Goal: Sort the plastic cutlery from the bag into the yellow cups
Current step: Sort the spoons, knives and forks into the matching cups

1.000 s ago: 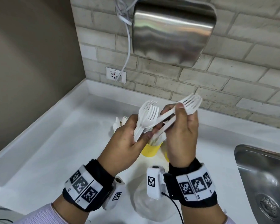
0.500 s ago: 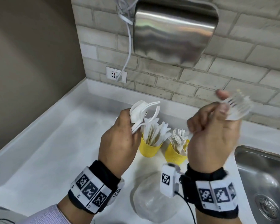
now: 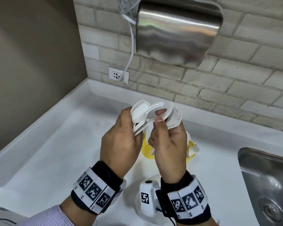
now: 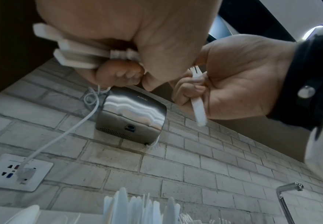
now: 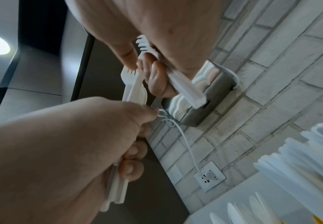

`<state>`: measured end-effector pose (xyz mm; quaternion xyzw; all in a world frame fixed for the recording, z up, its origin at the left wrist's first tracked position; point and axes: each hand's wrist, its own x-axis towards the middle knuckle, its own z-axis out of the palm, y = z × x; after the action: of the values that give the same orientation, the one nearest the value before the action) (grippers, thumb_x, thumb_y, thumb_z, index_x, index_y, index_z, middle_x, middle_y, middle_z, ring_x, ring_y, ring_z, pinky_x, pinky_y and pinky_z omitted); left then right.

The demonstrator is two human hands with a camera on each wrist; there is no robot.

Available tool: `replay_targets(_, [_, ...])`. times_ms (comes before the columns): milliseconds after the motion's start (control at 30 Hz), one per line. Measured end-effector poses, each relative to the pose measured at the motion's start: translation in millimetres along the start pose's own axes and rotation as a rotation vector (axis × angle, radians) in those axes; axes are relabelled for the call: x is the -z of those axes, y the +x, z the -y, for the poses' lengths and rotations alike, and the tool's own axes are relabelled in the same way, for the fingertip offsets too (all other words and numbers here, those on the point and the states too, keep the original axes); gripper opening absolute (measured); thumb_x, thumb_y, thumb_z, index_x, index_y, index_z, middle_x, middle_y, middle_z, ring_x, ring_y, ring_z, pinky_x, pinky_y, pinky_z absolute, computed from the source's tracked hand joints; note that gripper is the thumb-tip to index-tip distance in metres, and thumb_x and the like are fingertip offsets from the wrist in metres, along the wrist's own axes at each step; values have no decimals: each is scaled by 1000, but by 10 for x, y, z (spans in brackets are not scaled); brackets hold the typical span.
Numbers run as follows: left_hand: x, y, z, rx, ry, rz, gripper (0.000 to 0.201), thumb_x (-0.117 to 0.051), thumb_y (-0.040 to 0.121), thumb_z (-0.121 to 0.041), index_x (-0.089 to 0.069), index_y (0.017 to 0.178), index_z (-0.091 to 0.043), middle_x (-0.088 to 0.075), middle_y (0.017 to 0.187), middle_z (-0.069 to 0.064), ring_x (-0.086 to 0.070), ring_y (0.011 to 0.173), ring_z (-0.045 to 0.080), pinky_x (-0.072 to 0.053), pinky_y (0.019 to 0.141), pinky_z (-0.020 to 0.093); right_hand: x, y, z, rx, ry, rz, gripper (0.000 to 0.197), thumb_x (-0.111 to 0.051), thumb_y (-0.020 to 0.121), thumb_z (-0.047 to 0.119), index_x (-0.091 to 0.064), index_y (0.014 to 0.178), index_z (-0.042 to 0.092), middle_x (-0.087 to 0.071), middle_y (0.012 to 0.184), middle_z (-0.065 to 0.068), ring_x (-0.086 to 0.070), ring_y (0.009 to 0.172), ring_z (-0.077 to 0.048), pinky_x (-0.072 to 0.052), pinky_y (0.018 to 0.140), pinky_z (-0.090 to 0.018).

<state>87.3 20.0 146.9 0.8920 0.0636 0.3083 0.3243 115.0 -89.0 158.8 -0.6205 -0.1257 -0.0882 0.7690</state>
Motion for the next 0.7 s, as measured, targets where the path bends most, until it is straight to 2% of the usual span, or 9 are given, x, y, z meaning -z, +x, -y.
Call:
replay_targets(100, [-37,-21,34,44,-20,30,35,-59,97,-35,-41,126,-25,-68,92,-4,-63,74,31,-50,57,39,19,71,76,-78,222,-167,13,-46,95,22,-56,96,14,-48,65,-5,-42,51,-21,-38,51,-31])
replay_targets(200, [-50,-16,79,148,-169,124,24,-58,99,-37,-48,117,-24,-66,83,-13,-63,75,21,-50,64,38,184,232,168,-23,130,-257,25,-36,104,2,-53,89,14,-63,71,2,-61,59,-13,-51,57,-22])
replay_targets(267, [-46,6,94,253,-357,237,20,-62,99,-34,-54,114,-22,-63,76,-24,-60,68,2,-45,64,24,278,353,246,-48,229,-306,18,-35,105,1,-48,95,8,-64,69,-2,-63,56,-20,-51,54,-29])
replay_targets(333, [-12,21,69,345,-553,366,17,-62,101,-33,-56,112,-23,-57,64,-28,-55,57,-4,-38,53,11,328,429,344,-61,327,-317,10,-36,105,6,-45,102,11,-51,65,-9,-47,45,-24,-40,48,-28])
replay_targets(400, [34,27,19,411,-705,487,13,-58,103,-38,-55,110,-28,-50,58,-22,-43,45,0,-32,44,12,361,475,352,-39,250,-238,13,-38,105,6,-48,103,14,-36,59,-1,-28,43,-16,-24,45,-24])
replay_targets(467, [73,32,-21,455,-815,587,10,-51,104,-45,-55,102,-36,-39,60,-16,-27,46,8,-23,42,18,379,476,304,-35,154,-76,16,-42,104,6,-55,106,15,-29,56,6,-21,44,-9,-17,45,-23])
replay_targets(533, [100,36,-47,470,-862,660,14,-46,105,-50,-56,101,-41,-33,64,-10,-20,52,13,-17,47,21,372,458,268,-20,16,79,13,-50,104,9,-62,108,8,-38,54,15,-29,44,-3,-25,46,-19])
replay_targets(600, [122,39,-61,462,-869,708,17,-44,103,-55,-58,105,-44,-31,68,-7,-18,58,16,-14,50,24,365,443,232,4,-119,181,13,-59,102,11,-68,103,1,-52,55,18,-43,49,4,-35,54,-15])
replay_targets(700, [140,34,-51,443,-851,749,16,-44,101,-59,-58,98,-52,-32,67,-9,-19,62,18,-14,51,25,355,409,202,39,-219,260,15,-63,99,5,-68,89,-4,-57,53,16,-48,46,1,-38,53,-12])
